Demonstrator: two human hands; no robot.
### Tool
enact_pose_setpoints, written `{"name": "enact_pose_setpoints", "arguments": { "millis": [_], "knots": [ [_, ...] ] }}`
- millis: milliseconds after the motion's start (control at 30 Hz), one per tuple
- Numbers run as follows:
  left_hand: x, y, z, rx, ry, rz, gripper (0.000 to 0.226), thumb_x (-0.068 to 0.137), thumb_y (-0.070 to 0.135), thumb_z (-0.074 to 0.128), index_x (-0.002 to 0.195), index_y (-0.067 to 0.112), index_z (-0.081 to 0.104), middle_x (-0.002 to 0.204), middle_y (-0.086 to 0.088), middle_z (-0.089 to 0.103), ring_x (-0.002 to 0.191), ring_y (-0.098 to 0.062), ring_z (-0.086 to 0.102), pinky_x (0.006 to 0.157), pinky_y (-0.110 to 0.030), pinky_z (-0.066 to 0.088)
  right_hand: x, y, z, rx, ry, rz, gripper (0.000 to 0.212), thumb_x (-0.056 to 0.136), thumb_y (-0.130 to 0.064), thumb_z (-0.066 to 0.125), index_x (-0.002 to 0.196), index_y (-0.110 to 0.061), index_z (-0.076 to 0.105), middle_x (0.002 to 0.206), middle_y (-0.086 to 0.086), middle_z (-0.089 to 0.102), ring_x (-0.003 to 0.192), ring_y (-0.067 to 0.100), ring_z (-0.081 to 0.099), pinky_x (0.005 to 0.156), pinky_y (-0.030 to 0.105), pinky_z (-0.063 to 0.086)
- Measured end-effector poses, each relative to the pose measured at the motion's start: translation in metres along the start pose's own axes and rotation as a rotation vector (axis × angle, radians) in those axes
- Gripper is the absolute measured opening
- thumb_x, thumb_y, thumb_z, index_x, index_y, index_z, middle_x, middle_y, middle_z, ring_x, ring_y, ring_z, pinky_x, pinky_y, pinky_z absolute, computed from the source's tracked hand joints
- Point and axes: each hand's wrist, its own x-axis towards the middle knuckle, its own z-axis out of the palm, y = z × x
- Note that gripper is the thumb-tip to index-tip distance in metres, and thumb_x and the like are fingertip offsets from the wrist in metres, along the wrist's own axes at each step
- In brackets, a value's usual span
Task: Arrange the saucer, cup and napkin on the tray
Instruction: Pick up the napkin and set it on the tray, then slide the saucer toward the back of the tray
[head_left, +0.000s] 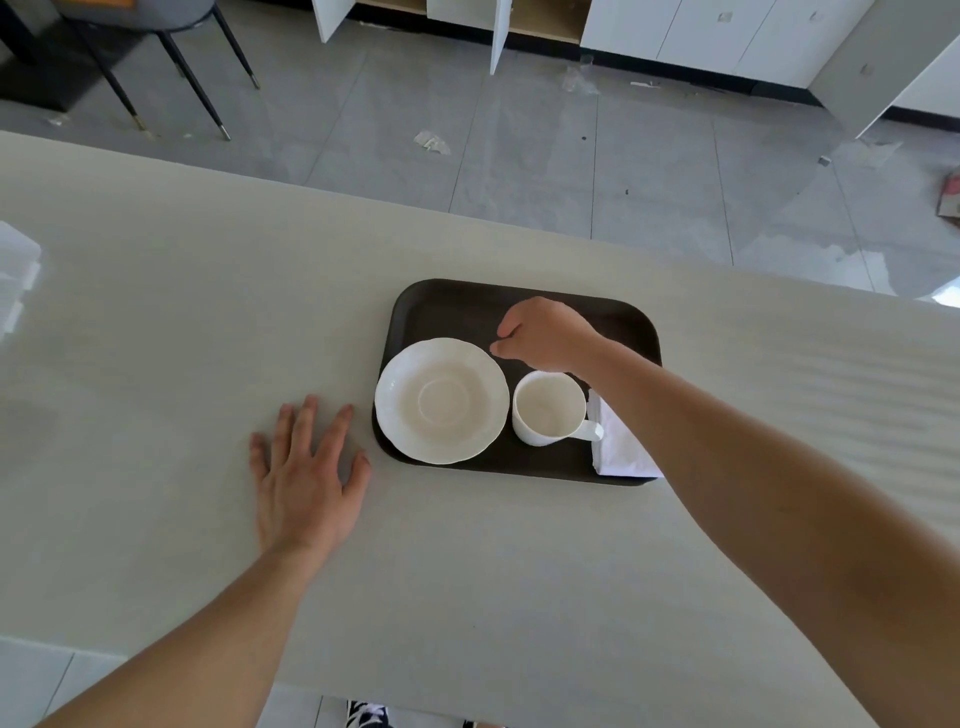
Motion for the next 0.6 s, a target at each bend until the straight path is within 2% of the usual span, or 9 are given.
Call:
{"name": "enact_pose_setpoints", "arguments": {
  "millis": [100, 233, 367, 467, 600],
  "knots": [
    [0.0, 0.0, -0.001, 0.004, -0.003, -0.003, 0.063, 0.087, 0.05, 0.037, 0.147, 0.033, 0.04, 0.161, -0.008, 0.028, 0.15, -0.03, 0.017, 0.121, -0.054, 0.007, 0.006, -0.007, 0.003, -0.05, -0.116, -0.017, 0.032, 0.093, -0.035, 0.063, 0.103, -0.007, 0.075, 0.103, 0.012, 0.074, 0.09, 0.03, 0.069, 0.086, 0.041, 0.057],
    [0.0, 0.001, -0.001, 0.003, -0.004, 0.001, 0.062, 0.087, 0.05, 0.036, 0.148, 0.033, 0.04, 0.161, -0.008, 0.028, 0.15, -0.03, 0.018, 0.121, -0.055, 0.008, 0.011, -0.012, 0.006, -0.03, -0.13, -0.033, 0.022, 0.092, -0.027, 0.068, 0.106, -0.012, 0.074, 0.099, 0.009, 0.075, 0.082, 0.026, 0.068, 0.087, 0.038, 0.056],
    [0.0, 0.001, -0.001, 0.001, -0.003, 0.001, 0.062, 0.087, 0.049, 0.036, 0.147, 0.032, 0.04, 0.161, -0.009, 0.029, 0.15, -0.031, 0.019, 0.121, -0.055, 0.008, 0.016, -0.011, 0.009, -0.003, -0.112, -0.037, 0.012, 0.088, -0.024, 0.072, 0.095, -0.014, 0.073, 0.076, 0.003, 0.072, 0.077, 0.024, 0.071, 0.084, 0.039, 0.058],
    [0.001, 0.001, -0.001, 0.001, -0.001, 0.0, 0.062, 0.087, 0.05, 0.036, 0.147, 0.032, 0.041, 0.16, -0.009, 0.03, 0.15, -0.031, 0.02, 0.121, -0.056, 0.009, 0.021, -0.01, 0.013, -0.009, -0.117, -0.04, 0.002, 0.088, -0.017, 0.07, 0.089, -0.016, 0.068, 0.074, 0.002, 0.073, 0.075, 0.022, 0.074, 0.081, 0.038, 0.059],
    [0.001, 0.001, 0.0, 0.009, -0.005, 0.001, 0.061, 0.088, 0.048, 0.038, 0.147, 0.033, 0.041, 0.161, -0.008, 0.03, 0.15, -0.03, 0.019, 0.121, -0.056, 0.01, 0.026, -0.008, 0.016, 0.068, -0.109, -0.003, 0.007, 0.09, -0.01, 0.067, 0.096, -0.013, 0.069, 0.084, 0.008, 0.074, 0.071, 0.026, 0.075, 0.075, 0.04, 0.063]
  ]
}}
